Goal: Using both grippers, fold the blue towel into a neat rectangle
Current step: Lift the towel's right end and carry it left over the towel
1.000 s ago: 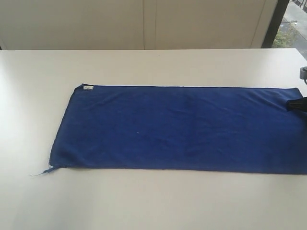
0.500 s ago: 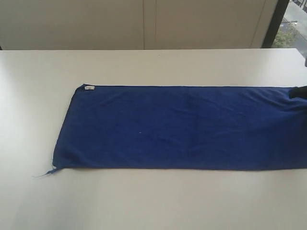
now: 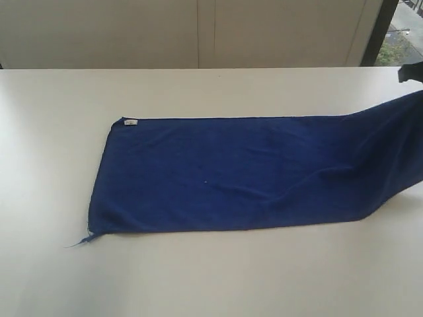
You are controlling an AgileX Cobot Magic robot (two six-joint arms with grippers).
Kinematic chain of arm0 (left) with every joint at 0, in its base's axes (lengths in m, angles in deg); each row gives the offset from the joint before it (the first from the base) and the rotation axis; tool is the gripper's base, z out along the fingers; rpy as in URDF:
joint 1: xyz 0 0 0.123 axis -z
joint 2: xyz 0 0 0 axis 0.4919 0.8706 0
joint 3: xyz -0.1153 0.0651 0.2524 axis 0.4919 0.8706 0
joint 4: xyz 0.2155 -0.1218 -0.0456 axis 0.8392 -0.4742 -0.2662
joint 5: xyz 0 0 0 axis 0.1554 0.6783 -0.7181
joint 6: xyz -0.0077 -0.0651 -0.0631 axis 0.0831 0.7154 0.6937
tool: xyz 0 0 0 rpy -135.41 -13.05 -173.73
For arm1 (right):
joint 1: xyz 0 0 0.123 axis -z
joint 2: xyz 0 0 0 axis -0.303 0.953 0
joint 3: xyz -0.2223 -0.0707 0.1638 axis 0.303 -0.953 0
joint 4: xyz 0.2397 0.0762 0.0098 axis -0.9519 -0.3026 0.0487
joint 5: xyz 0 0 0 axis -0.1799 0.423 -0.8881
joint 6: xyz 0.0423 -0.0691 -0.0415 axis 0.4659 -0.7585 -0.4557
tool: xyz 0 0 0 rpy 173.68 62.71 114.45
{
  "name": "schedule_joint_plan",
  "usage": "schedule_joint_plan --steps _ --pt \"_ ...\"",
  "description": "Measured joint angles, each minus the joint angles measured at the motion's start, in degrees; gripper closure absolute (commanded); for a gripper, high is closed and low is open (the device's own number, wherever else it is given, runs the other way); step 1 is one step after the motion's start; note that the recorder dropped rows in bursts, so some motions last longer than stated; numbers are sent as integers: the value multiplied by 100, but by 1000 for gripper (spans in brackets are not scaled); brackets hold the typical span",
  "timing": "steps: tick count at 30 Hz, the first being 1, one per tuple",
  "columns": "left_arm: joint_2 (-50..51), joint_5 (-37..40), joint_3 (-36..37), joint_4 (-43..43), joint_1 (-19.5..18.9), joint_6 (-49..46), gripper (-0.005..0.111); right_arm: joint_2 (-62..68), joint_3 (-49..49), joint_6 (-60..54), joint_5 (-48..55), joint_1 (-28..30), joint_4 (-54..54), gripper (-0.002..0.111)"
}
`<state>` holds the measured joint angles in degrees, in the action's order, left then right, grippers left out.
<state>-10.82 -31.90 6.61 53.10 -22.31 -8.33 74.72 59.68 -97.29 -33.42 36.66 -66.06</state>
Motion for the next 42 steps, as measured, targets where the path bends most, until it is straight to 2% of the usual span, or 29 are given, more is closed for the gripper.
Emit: schedule_joint_plan --steps 22,35,42 --pt "0 0 0 0 0 0 107 -675 222 3 151 -2834 -87 108" --pt "0 0 0 0 0 0 107 -625 1138 25 151 -4027 -96 108" --pt "0 0 0 0 0 0 107 -108 1601 25 95 -4545 -110 108"
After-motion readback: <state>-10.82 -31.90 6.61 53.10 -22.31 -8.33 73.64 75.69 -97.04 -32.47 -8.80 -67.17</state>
